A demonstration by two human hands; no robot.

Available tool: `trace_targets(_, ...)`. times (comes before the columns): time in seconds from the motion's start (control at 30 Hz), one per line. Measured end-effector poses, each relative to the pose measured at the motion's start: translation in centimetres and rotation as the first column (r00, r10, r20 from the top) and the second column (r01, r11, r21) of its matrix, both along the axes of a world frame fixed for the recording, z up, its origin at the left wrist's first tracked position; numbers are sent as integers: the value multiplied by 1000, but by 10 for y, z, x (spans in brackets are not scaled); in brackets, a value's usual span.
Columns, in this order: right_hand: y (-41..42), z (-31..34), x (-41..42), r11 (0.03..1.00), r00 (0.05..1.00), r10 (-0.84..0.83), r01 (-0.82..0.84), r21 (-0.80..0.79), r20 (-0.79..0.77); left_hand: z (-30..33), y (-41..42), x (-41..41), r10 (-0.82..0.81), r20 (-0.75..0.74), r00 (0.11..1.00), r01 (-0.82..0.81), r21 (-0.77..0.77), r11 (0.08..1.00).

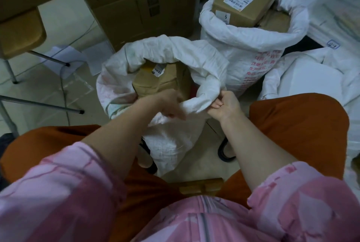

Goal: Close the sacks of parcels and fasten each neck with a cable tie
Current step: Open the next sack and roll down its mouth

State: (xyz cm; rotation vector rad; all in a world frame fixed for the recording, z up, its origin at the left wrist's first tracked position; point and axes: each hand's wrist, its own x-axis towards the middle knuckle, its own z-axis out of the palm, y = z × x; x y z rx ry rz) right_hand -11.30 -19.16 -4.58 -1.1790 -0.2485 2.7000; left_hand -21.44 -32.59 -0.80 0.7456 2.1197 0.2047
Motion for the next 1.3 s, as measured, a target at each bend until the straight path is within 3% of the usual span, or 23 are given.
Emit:
trace_targets(0.07, 10, 1, 2, 997, 996, 38, -44, 66, 86, -21, 2, 14, 45, -238, 970, -40, 26, 999)
trace_targets(0.1, 16, 5, 3, 984, 979, 92, -119, 136, 184, -29, 0, 20, 62, -414, 908, -42, 58, 997)
trace_targets(0.17, 24, 20, 6, 833, 837, 177, -407, 375, 517, -38, -4, 30, 46, -658, 751, 3, 73, 997)
trace_targets(0.23, 25, 29, 4, 415, 635, -54, -687, 596, 770, -40, -9, 35, -14, -743, 669, 58, 34, 998)
trace_targets(0.3, 14, 39, -2, -128, 634, -327, -765, 632, 701, -41, -8, 41, -93, -772, 629, 124, -18, 992)
trace_targets(0.33, 7, 41, -8, -306, 665, -343, -747, 590, 664, -42, -7, 44, -130, -781, 611, 164, -36, 986)
trace_targets(0.37, 3, 40, -13, -422, 654, -330, -747, 513, 681, -40, -6, 48, -165, -786, 596, 203, -51, 978)
trace_targets(0.43, 3, 32, -23, -489, 584, -311, -774, 401, 750, -41, -9, 53, -214, -792, 572, 270, -65, 961)
trace_targets(0.53, 10, 25, -28, -437, 544, -251, -802, 408, 801, -41, -23, 59, -202, -827, 524, 345, -11, 939)
trace_targets(0.57, 13, 21, -31, -315, 560, -197, -813, 489, 805, -42, -27, 59, -182, -854, 488, 357, 5, 934)
trace_targets(0.6, 16, 17, -37, -69, 603, -108, -798, 599, 790, -44, -32, 59, -165, -874, 458, 364, 15, 931)
trace_targets(0.63, 21, 16, -42, 276, 680, 20, -708, 649, 733, -47, -36, 58, -158, -880, 447, 361, 16, 932)
trace_targets(0.67, 26, 17, -44, 624, 783, 143, -547, 559, 606, -49, -41, 56, -150, -889, 433, 348, 11, 937)
trace_targets(0.7, 34, 17, -42, 853, 875, 198, -376, 361, 443, -50, -46, 53, -139, -893, 427, 315, 3, 949)
trace_targets(0.73, 43, 16, -38, 945, 929, 191, -261, 197, 318, -52, -51, 49, -114, -899, 423, 270, 5, 963)
trace_targets(0.8, 52, 13, -25, 976, 948, 186, -209, 66, 257, -49, -59, 40, -85, -902, 424, 168, -14, 986)
trace_targets(0.83, 53, 11, -18, 973, 943, 206, -226, 47, 261, -45, -60, 39, -95, -879, 468, 109, -49, 993)
trace_targets(0.93, 39, 5, -14, 970, 937, 231, -244, 16, 262, -32, -47, 45, -136, -593, 794, -20, -249, 968)
trace_targets(1.0, 31, 5, -16, 977, 950, 208, -212, -8, 231, -16, -26, 44, -170, -394, 903, 47, -304, 952)
trace_targets(1.07, 29, 7, -14, 982, 963, 187, -187, -19, 195, 3, -6, 32, -96, -318, 943, 46, -162, 986)
trace_targets(1.17, 30, 5, -7, 985, 969, 172, -173, -12, 175, 5, 13, 16, 155, -104, 982, -141, 126, 982)
trace_targets(1.23, 31, 2, -2, 981, 965, 184, -192, 26, 188, -6, 18, 20, 150, 11, 989, -150, 111, 982)
trace_targets(1.3, 36, -1, 3, 963, 944, 231, -257, 87, 234, -24, 22, 32, 106, 11, 994, -107, 58, 993)
